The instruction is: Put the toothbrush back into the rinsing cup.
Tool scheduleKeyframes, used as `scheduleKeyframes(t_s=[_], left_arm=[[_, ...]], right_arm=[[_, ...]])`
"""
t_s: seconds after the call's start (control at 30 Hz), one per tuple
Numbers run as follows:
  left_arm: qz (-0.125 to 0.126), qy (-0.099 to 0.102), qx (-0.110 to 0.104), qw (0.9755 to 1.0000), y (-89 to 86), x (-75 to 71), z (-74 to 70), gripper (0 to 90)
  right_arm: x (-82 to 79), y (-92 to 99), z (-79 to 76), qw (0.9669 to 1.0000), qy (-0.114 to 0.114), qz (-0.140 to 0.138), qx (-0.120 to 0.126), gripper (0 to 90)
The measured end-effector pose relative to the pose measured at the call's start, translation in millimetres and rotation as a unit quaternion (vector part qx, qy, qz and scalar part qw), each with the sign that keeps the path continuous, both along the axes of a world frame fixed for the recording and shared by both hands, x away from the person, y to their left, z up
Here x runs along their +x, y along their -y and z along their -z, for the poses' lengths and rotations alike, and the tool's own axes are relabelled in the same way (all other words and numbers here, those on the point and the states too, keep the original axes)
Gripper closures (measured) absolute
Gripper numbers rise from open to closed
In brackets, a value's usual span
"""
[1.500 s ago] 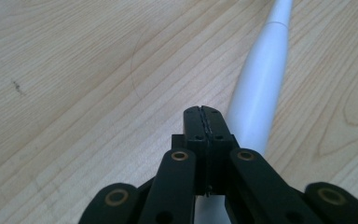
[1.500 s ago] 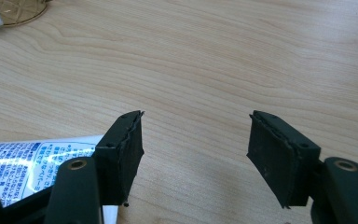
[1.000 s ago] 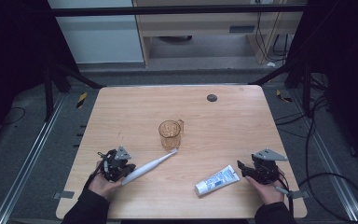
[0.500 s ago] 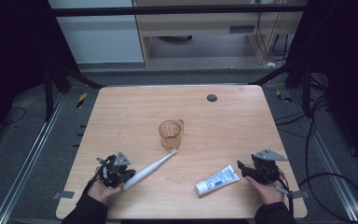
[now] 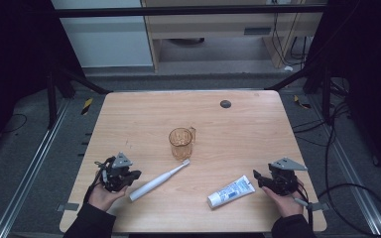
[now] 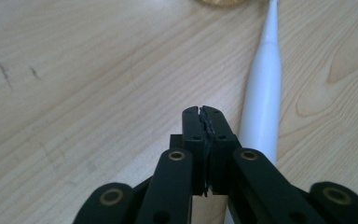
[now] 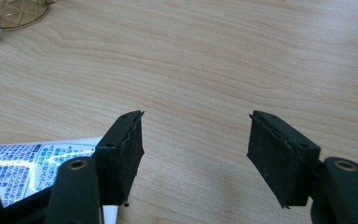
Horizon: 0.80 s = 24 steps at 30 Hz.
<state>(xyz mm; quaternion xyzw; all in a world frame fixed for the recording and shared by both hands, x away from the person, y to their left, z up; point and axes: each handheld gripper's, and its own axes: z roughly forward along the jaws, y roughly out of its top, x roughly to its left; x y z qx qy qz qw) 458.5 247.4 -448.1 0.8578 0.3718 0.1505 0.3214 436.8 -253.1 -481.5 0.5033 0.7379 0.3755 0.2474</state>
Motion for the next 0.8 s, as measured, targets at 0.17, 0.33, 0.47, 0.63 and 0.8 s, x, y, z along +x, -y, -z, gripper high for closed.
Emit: scheduleKeyframes(t_s=[0.17, 0.33, 0.47, 0.63, 0.8], left_arm=[[0.005, 0.004, -0.002, 1.0, 6.1, 5.7, -11.1, 81.3], [0.013, 0.009, -0.001, 0.9999, 11.6, 10.4, -18.5, 74.0], [0.033, 0.015, 0.002, 0.9994, 17.3, 12.7, -22.9, 67.0], [0.039, 0.01, 0.007, 0.9992, 26.2, 18.2, -28.6, 56.9], [0.05, 0.007, 0.011, 0.9987, 40.1, 23.1, -35.0, 51.2]], right_arm=[[0.2, 0.6, -1.1, 1.0, 0.0, 0.002, -0.004, 35.7], [0.8, 1.4, -1.5, 1.0, 0.0, 0.002, -0.003, 35.6], [1.7, 1.6, -1.3, 1.0, -0.007, 0.001, -0.001, 35.5], [3.3, 2.5, -0.4, 1.0, -0.008, 0.0, -0.003, 35.2], [3.8, 2.8, -0.8, 0.9999, -0.011, -0.001, -0.001, 34.9]])
